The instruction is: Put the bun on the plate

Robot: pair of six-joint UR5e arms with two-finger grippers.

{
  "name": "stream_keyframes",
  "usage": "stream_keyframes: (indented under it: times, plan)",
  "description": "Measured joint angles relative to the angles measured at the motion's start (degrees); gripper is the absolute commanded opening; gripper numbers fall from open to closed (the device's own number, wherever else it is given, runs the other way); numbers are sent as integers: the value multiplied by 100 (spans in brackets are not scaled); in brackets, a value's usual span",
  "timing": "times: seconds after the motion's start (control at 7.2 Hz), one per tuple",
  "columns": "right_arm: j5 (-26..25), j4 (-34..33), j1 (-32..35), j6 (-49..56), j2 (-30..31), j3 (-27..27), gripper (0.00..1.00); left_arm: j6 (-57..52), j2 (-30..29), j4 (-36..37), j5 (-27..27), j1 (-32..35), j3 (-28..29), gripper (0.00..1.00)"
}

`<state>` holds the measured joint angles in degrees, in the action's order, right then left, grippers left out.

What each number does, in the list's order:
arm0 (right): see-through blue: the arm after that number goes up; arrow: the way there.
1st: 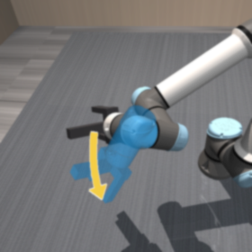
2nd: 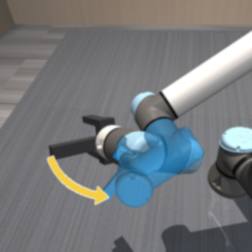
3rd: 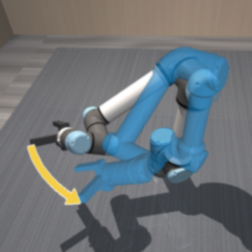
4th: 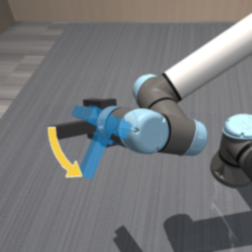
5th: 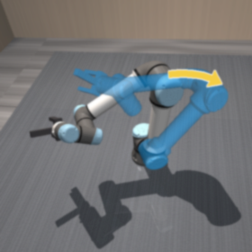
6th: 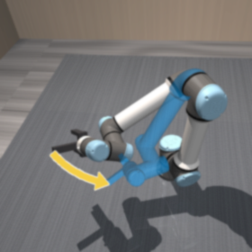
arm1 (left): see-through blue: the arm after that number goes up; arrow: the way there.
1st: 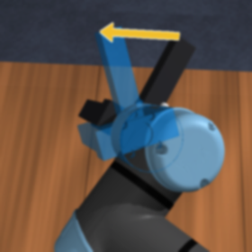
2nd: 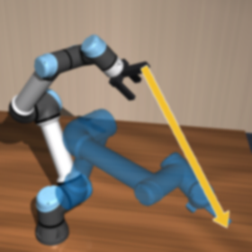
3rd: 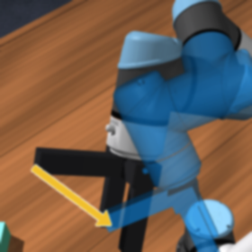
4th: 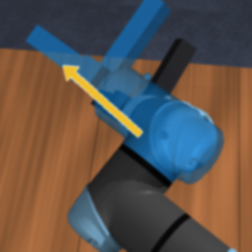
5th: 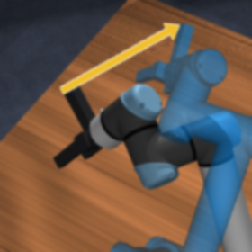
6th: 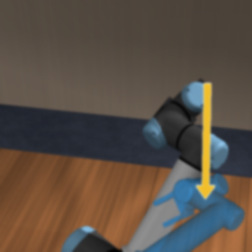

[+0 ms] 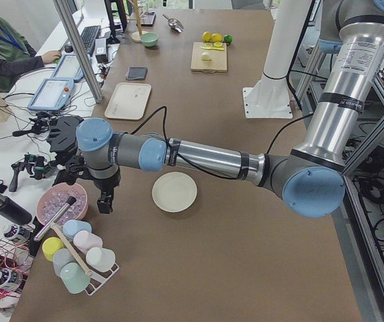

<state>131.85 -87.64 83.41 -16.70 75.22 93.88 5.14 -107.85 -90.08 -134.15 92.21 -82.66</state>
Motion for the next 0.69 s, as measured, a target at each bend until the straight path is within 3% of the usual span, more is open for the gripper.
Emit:
stream_keyframes:
  times: [0.69]
  plan:
    - [7, 2, -13, -46, -19, -2, 100, 41, 34, -293, -25, 43, 173, 98]
